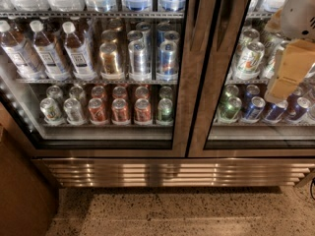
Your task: Open left fridge door
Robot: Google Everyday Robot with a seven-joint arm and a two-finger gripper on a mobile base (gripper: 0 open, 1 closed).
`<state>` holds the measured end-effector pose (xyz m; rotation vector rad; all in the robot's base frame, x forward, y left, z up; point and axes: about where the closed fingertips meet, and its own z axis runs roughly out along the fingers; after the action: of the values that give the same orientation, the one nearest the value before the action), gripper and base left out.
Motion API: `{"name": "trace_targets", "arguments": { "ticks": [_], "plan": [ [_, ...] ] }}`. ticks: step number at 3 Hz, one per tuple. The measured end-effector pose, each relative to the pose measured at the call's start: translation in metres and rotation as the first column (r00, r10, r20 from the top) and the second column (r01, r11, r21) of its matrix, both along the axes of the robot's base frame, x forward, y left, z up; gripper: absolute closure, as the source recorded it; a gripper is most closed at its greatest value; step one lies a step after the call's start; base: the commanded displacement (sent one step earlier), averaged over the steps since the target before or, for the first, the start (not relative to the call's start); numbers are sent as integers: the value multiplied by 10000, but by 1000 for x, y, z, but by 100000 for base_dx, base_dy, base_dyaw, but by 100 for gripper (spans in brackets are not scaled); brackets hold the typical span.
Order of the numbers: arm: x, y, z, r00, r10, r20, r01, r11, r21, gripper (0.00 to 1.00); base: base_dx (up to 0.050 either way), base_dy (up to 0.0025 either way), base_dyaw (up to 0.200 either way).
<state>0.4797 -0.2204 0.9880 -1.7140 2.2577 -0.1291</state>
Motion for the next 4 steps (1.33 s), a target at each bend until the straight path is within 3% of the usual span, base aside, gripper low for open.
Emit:
{"name": "trace_targets", "arguments": {
  "ticks": [1,2,3,4],
  "plan": [
    [0,0,0,10000,1,0,-1,10000,2,0,0,0,0],
    [2,1,0,9988,481,-32,-476,9951,871,0,0,0,0],
    [5,-5,1,9928,1195,76,-1177,9618,2471,0,0,0,0],
    [6,-6,3,9875,1563,207,-1534,9223,3548,0,0,0,0]
  ]
}}
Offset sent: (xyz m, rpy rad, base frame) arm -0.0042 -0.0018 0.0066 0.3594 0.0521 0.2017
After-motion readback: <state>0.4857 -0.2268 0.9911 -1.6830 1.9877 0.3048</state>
